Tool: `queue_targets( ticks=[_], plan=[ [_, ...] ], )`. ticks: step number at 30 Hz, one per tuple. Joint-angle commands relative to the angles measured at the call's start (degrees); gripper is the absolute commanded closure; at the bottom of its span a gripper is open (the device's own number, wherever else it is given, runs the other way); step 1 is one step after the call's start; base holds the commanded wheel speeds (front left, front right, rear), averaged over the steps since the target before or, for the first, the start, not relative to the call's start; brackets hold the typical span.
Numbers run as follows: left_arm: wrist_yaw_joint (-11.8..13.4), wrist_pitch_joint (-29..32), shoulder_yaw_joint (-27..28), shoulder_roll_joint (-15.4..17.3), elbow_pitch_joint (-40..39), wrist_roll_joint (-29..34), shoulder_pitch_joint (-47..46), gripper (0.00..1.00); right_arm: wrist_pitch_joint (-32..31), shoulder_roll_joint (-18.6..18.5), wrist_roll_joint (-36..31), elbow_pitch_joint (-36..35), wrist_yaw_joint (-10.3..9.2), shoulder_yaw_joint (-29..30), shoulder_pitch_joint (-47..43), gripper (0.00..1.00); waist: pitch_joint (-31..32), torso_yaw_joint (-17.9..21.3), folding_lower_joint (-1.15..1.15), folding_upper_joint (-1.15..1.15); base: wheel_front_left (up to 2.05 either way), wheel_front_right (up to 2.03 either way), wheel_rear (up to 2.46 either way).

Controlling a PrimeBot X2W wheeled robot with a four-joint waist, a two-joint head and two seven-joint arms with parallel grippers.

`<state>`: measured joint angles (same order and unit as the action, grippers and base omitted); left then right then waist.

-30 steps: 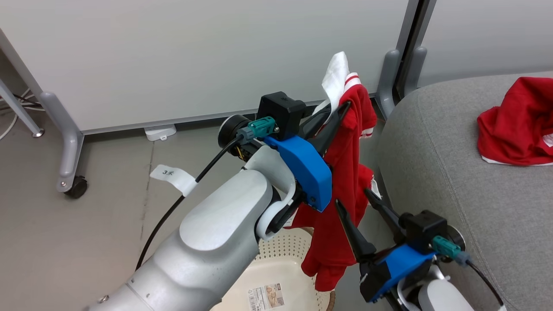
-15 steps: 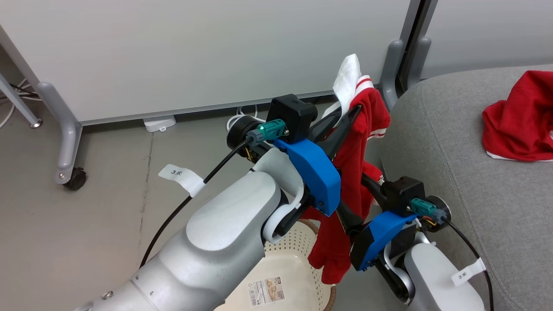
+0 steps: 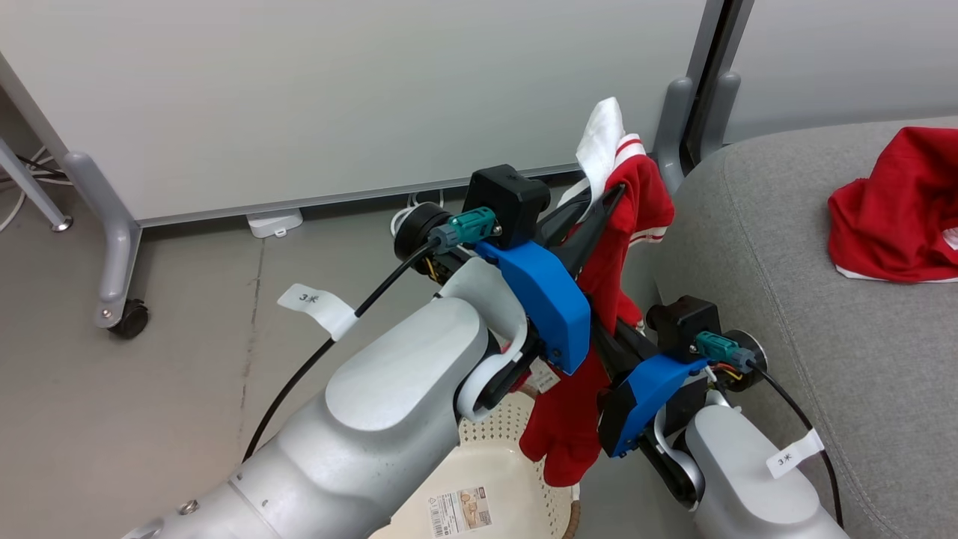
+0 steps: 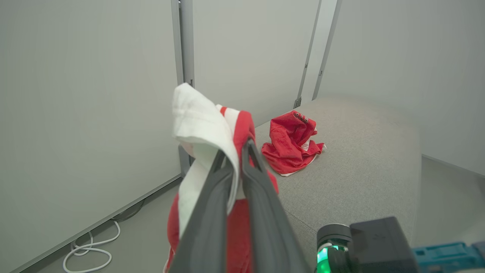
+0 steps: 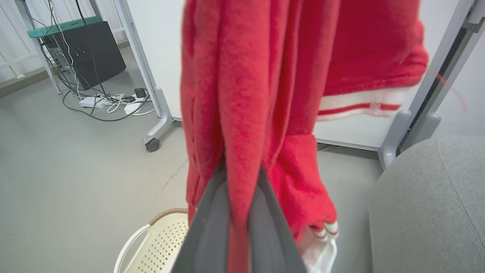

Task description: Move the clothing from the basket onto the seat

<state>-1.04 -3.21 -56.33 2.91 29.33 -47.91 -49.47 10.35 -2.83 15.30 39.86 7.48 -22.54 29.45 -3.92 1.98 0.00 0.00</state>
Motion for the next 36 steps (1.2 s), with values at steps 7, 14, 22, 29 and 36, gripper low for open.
queue_targets(
  ticks=[7, 14, 22, 29, 36],
  plan=[
    [0.4, -0.7, -0.5, 0.0, 1.0, -0.7, -0.8, 1.0, 1.7, -0.1, 0.6, 2.5, 0.02, -0.8, 1.5, 1.0, 0.7, 0.3, 0.0, 0.0, 0.0, 0.0, 0.0],
    [1.2, -1.0, -1.0, 0.0, 2.2, -0.4, -0.7, 0.0, 2.4, -0.1, 1.1, 3.7, 0.02, -1.5, 1.7, 1.0, 1.2, 0.7, 0.0, 0.0, 0.0, 0.0, 0.0],
    [1.2, -3.8, 0.0, 1.2, 2.4, -1.1, 1.8, 0.0, 2.7, -0.1, 1.5, 4.3, 0.03, -1.8, 1.6, 1.0, 1.5, 1.1, 0.0, 0.0, 0.0, 0.0, 0.0],
    [2.3, -9.7, 2.1, 5.6, 0.1, -0.8, 7.2, 0.0, 3.0, -0.1, 0.4, 3.6, 0.02, -0.6, 1.2, 1.0, 1.3, 1.7, 0.0, 0.0, 0.0, 0.0, 0.0],
    [3.9, -11.9, 6.1, 11.7, -4.8, 1.1, 15.2, 0.0, 2.8, -0.1, 0.6, 1.5, 0.02, -0.1, 0.2, 1.0, 0.8, 3.1, 0.0, 0.0, 0.0, 0.0, 0.0]
  ],
)
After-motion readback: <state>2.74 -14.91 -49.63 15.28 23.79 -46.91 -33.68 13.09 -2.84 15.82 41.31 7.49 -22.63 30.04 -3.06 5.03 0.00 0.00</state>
